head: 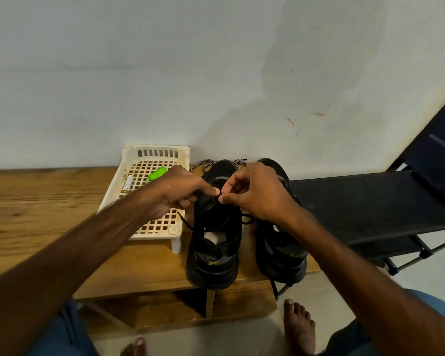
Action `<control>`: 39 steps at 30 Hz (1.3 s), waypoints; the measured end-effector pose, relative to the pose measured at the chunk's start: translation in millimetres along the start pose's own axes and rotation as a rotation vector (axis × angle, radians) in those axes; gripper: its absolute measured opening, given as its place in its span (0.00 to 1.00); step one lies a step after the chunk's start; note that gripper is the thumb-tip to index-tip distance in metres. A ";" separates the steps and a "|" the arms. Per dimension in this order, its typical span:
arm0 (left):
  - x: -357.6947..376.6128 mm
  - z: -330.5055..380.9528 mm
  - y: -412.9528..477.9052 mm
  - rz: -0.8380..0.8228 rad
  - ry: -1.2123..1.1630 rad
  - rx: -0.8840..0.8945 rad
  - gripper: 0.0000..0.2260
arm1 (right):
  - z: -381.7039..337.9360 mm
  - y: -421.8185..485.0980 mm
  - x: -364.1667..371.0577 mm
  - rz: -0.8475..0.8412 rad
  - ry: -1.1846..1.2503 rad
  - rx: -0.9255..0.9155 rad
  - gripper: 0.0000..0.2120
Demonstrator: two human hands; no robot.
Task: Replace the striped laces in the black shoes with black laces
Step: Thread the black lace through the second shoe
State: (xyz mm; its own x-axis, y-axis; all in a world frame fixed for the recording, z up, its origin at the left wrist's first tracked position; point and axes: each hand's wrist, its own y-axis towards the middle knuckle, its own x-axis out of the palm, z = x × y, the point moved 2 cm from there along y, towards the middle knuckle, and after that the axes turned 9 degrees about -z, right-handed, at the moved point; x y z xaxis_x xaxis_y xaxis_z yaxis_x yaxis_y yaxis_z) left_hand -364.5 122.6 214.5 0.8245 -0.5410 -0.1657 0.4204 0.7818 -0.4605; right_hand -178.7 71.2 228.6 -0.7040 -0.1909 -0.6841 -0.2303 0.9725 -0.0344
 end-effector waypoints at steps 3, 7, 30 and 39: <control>-2.8 -1.2 1.2 -0.084 -0.095 -0.024 0.09 | -1.1 -0.6 -0.5 0.043 0.008 0.003 0.05; -3.2 -4.3 1.4 -0.155 -0.147 -0.063 0.07 | -1.8 -2.6 0.3 0.051 -0.016 0.005 0.04; -3.2 -2.6 8.6 -0.082 -0.056 0.011 0.05 | 5.2 4.8 -0.7 -0.007 0.121 0.012 0.05; -2.3 -1.0 4.5 -0.039 0.002 0.028 0.06 | 4.6 11.7 -0.6 0.002 0.437 0.286 0.07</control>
State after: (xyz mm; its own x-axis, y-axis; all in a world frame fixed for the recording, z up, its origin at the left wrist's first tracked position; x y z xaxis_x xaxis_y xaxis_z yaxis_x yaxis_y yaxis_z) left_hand -364.8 127.1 211.9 0.8063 -0.5722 -0.1500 0.4629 0.7682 -0.4422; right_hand -177.8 83.3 225.3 -0.9328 -0.1680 -0.3188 -0.0794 0.9588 -0.2729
